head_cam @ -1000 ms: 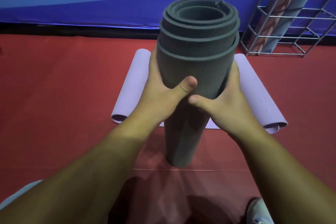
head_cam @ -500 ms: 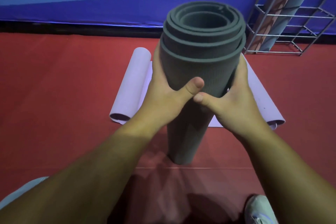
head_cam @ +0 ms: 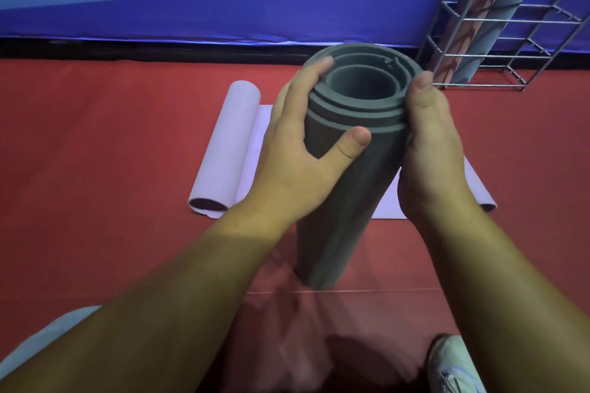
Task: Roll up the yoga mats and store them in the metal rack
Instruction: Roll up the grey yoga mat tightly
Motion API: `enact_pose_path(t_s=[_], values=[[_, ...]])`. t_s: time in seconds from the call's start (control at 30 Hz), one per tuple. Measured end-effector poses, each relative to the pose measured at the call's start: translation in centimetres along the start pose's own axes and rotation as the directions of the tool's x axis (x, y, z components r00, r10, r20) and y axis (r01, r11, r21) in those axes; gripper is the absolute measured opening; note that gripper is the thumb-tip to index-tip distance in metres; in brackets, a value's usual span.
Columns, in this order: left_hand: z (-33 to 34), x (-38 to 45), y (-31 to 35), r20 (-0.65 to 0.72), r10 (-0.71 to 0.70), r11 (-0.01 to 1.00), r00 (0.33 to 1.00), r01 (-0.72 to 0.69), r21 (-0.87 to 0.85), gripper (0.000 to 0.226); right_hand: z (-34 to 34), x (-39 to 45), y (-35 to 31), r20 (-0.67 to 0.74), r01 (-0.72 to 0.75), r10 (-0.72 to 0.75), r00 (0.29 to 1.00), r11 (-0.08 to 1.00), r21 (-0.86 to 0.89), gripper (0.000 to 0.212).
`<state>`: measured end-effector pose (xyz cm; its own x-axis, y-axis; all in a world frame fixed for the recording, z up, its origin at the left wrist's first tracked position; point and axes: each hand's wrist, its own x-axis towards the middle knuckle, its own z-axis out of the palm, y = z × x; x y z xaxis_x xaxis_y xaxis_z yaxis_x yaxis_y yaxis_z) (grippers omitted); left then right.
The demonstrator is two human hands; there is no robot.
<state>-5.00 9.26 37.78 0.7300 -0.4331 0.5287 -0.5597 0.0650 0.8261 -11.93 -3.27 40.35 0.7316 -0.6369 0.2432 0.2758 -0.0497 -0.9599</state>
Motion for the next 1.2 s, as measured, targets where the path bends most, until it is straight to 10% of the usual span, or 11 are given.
enact_pose_path(t_s=[0.47,0.8,1.2], values=[[1.1,1.3,2.1,-0.059,0.051,0.998,0.997,-0.052,-0.022,0.042,0.1,0.4,-1.3,-0.151,0.017,-0.011,0.988,0.999,0.039,0.038],[1.5,1.8,2.0,-0.186,-0.091,0.988,0.978,0.066,-0.138,0.012,0.5,0.3,-0.9,-0.141,0.001,-0.018,0.99,0.992,-0.123,0.039],[1.4,2.0,0.8,-0.161,-0.271,0.915,0.949,0.202,-0.35,0.05,1.4,0.4,0.8,-0.118,-0.079,0.06,0.991,0.984,-0.161,0.067]])
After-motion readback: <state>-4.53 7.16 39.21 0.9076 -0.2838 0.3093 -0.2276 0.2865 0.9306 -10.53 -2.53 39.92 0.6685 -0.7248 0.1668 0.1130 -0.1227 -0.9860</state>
